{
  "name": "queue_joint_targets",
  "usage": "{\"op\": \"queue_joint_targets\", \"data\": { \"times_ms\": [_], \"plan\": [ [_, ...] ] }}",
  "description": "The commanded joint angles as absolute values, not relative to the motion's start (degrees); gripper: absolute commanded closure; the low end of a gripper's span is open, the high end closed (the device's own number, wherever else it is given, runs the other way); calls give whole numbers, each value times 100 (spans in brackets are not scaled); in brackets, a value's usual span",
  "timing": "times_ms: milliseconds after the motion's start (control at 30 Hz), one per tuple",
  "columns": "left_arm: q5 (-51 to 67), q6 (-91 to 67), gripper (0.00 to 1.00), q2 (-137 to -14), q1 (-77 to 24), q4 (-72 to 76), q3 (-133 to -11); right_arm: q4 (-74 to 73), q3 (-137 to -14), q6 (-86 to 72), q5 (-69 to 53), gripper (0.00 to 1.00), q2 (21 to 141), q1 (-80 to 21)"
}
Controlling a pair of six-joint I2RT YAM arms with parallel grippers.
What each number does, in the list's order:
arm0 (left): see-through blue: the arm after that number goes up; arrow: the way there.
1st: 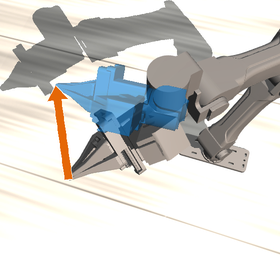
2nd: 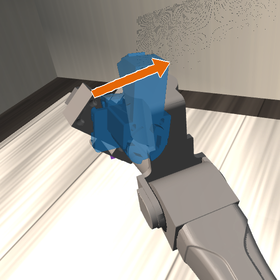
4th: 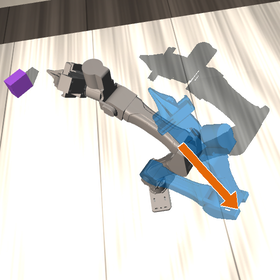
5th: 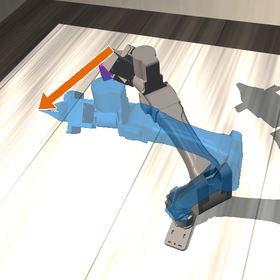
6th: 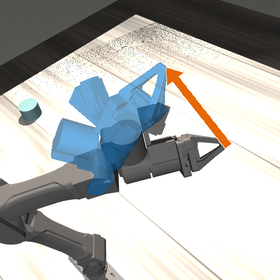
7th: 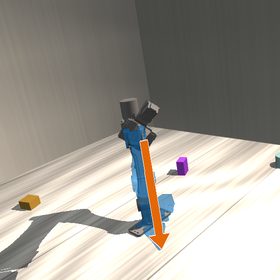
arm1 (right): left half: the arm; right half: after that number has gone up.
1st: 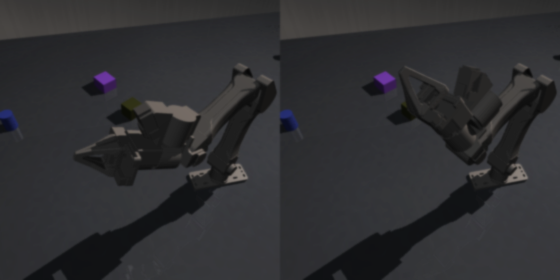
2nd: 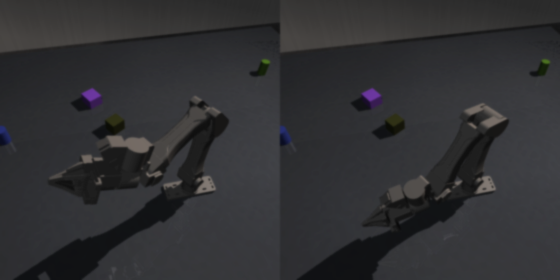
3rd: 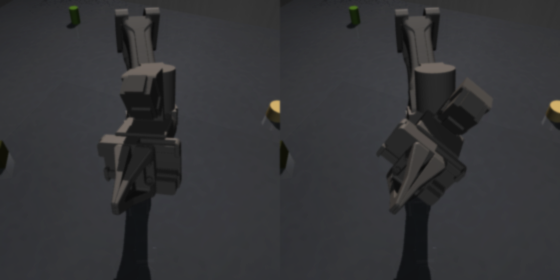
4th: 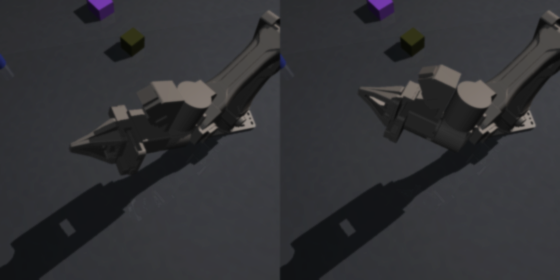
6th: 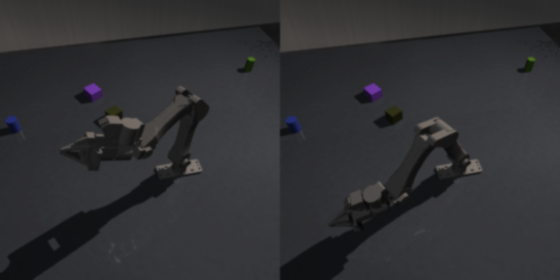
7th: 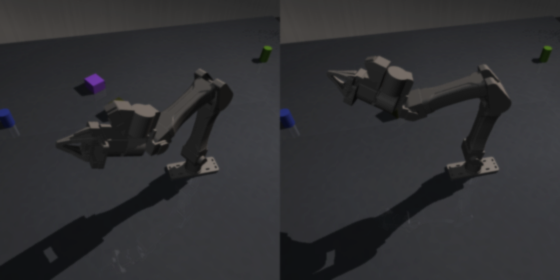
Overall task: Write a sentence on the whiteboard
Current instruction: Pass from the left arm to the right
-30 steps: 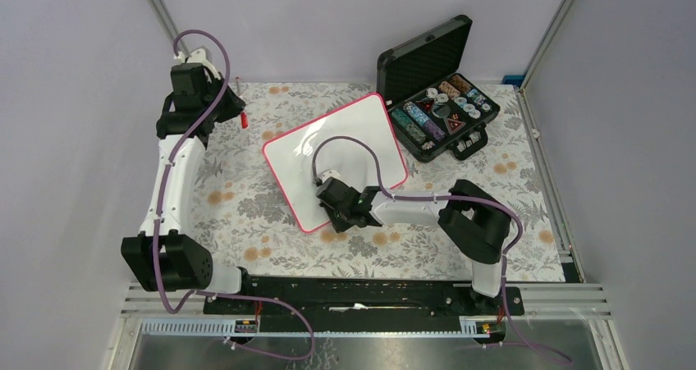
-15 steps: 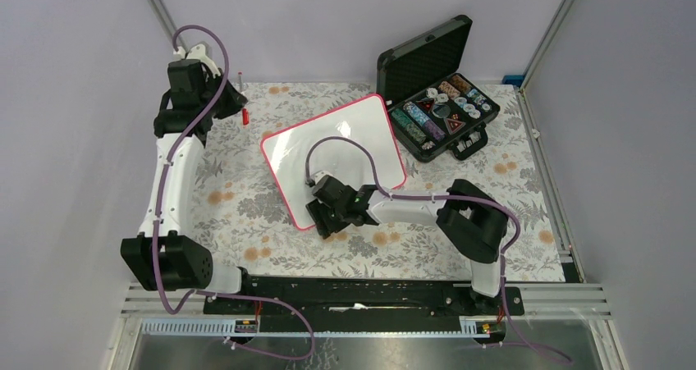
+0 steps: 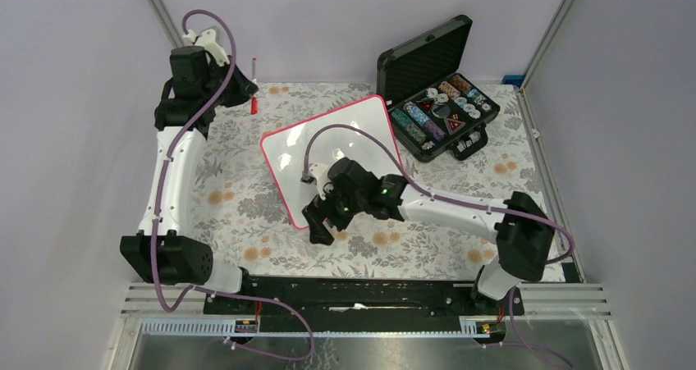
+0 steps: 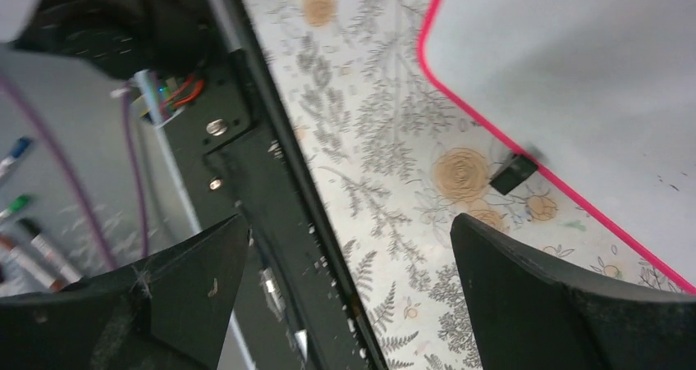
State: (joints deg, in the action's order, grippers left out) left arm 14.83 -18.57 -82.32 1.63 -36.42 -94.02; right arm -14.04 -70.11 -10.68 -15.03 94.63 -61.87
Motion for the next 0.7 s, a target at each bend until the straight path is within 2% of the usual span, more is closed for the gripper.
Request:
{"op": "queue_joint_targets", "data": {
  "times_ms": [0,200,433,667],
  "plan": [
    [1610,-1492,100,-8190,-378,-3590,-9695,-1749,-6955,-556,-3301,0,8935,-5621],
    [2131,-768,100,-8056,-932,-3577,-9574,-2063,-7036,-496,-4827,0,8336,-4356],
    [2608,463,100,-7667,-1874,-3636,-9089,-2370,-6991,-536,-5534,0,7509,-2920],
    [3412,1562,100,-7790,-2757,-4410,-9129,-2366,-6978,-933,-6411,0,7252,-1834]
  ]
}}
